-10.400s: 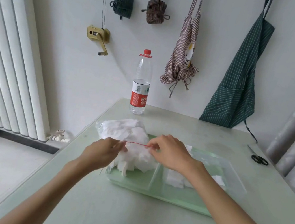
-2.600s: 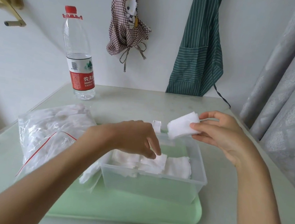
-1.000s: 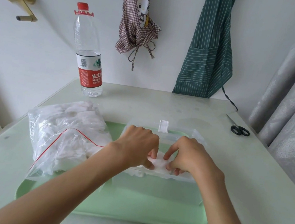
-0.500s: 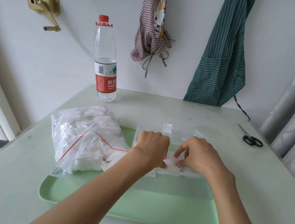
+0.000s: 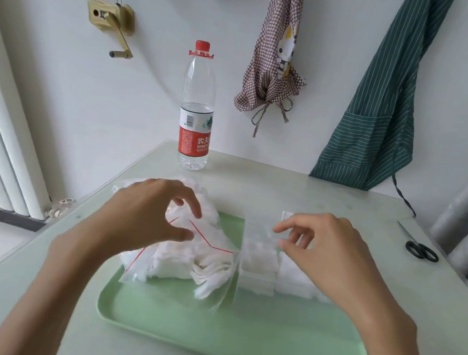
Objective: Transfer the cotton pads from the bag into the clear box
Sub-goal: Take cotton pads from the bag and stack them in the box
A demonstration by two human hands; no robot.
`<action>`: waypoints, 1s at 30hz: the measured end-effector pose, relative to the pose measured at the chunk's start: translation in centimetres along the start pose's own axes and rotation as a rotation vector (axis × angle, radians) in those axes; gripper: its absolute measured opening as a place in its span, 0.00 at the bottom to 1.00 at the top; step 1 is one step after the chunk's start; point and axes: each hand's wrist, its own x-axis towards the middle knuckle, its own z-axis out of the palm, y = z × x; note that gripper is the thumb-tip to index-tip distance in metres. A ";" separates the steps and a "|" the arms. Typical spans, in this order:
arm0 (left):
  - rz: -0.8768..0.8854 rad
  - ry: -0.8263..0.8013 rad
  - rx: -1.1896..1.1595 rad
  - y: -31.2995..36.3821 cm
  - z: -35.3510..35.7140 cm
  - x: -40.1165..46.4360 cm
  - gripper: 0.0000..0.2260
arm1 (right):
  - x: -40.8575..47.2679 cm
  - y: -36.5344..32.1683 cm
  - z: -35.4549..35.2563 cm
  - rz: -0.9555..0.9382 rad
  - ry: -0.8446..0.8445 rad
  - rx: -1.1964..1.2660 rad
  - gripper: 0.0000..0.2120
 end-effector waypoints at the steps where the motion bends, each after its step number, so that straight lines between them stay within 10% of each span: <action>1: -0.008 -0.032 -0.017 -0.9 0.2 0.0 0.10 | -0.1 -1.1 0.4 -0.044 -0.021 0.011 0.05; 8: 0.021 -0.001 -0.073 -3.6 2.4 0.9 0.08 | 0.4 -4.5 5.9 -0.370 -0.236 -0.249 0.14; 19: 0.087 -0.051 0.197 -2.6 3.5 1.3 0.24 | 0.2 -3.8 9.5 -0.437 -0.016 -0.433 0.11; 30: 0.128 -0.076 0.067 -3.3 3.2 1.4 0.20 | 1.0 -1.8 5.3 -0.258 -0.154 0.307 0.09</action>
